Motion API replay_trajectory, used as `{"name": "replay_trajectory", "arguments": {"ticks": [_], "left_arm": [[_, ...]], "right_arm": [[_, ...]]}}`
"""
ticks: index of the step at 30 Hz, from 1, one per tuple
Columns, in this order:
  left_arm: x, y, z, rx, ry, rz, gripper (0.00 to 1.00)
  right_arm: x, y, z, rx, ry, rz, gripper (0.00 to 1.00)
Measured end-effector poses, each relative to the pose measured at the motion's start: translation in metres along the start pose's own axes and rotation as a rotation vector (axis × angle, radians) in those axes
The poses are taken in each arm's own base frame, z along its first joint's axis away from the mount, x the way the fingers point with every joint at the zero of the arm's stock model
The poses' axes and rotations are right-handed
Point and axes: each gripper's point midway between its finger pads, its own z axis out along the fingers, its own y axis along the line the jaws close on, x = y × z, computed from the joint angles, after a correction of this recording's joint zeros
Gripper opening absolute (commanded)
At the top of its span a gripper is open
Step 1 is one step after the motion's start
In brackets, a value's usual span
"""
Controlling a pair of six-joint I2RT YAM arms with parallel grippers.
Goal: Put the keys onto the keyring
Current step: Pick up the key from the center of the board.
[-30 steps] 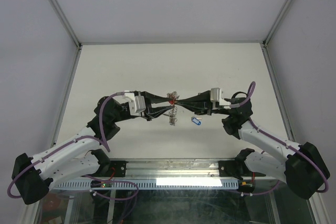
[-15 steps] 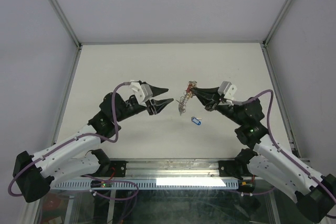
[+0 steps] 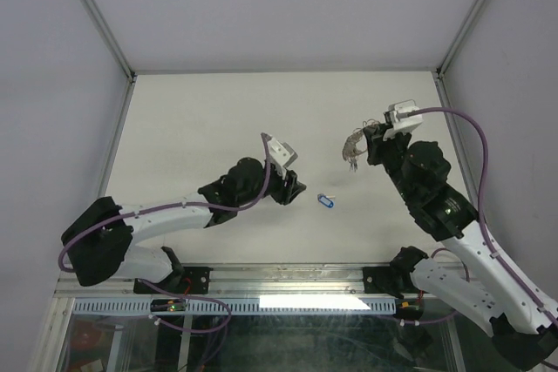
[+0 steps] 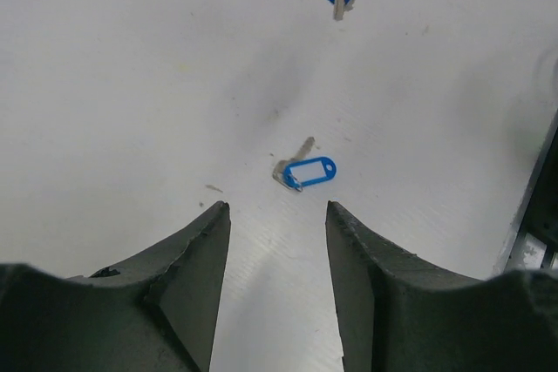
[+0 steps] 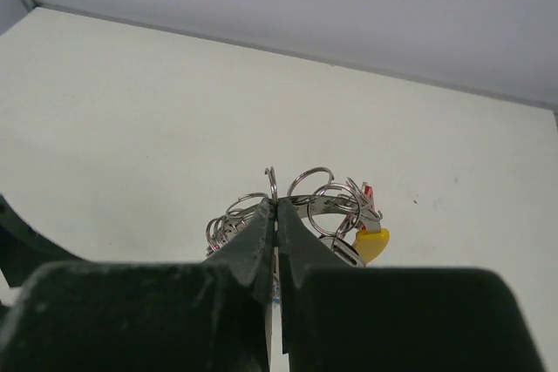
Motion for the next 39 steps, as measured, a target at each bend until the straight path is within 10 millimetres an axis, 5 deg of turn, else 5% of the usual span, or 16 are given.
{"name": "replay_trajectory", "arguments": {"ticks": [9, 21, 32, 39], "left_arm": [[0.076, -0.039, 0.042, -0.076, 0.195, -0.010, 0.46], [0.087, -0.035, 0.088, -0.240, 0.229, -0.021, 0.30], [0.117, -0.026, 0.087, -0.315, 0.331, -0.002, 0.23], [0.124, -0.025, 0.089, -0.321, 0.351, -0.001, 0.08]], "right_arm": [[0.026, -0.022, -0.002, 0.156, 0.174, 0.020, 0.00], [0.036, -0.036, 0.003, 0.206, 0.255, 0.049, 0.00], [0.042, -0.033, 0.007, 0.152, 0.290, 0.089, 0.00], [0.043, -0.030, 0.007, 0.126, 0.293, 0.104, 0.00]]}}
